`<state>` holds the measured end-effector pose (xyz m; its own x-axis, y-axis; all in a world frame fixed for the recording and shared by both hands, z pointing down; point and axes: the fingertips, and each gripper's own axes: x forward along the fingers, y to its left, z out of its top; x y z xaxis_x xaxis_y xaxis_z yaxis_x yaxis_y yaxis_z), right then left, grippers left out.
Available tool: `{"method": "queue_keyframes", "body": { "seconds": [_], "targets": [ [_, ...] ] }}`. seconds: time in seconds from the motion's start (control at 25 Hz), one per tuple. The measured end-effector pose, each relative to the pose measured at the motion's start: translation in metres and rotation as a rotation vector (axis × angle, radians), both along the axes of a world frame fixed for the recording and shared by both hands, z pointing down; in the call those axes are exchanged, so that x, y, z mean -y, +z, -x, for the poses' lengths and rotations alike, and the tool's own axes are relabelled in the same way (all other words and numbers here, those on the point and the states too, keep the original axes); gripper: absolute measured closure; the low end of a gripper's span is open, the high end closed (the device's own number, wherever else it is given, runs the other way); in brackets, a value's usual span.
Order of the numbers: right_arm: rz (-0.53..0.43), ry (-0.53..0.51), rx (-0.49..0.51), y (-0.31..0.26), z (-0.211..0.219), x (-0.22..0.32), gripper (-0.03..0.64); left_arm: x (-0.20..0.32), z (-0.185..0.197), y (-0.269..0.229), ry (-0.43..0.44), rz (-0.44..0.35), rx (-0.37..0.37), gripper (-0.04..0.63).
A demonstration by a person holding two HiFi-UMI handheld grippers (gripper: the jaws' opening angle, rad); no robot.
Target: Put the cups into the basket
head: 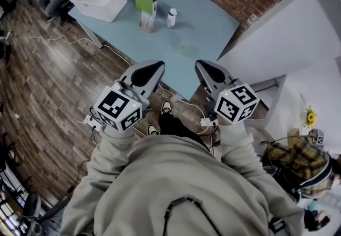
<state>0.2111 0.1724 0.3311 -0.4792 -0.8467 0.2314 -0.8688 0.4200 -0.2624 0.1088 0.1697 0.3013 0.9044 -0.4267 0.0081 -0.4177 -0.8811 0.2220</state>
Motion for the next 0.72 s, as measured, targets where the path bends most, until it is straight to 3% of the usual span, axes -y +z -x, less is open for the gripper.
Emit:
{"method": "queue_keyframes", "body": {
  "seconds": [0.4,0.72],
  "targets": [
    [0.002,-0.021,0.023,0.005,-0.048,0.087,0.606,0.086,-0.051,0.001,-0.010,0.016,0.011,0.598],
    [0.024,-0.036,0.062,0.019,-0.088,0.142,0.606,0.142,-0.076,0.019,-0.065,0.038,0.073,0.598]
  ]
}}
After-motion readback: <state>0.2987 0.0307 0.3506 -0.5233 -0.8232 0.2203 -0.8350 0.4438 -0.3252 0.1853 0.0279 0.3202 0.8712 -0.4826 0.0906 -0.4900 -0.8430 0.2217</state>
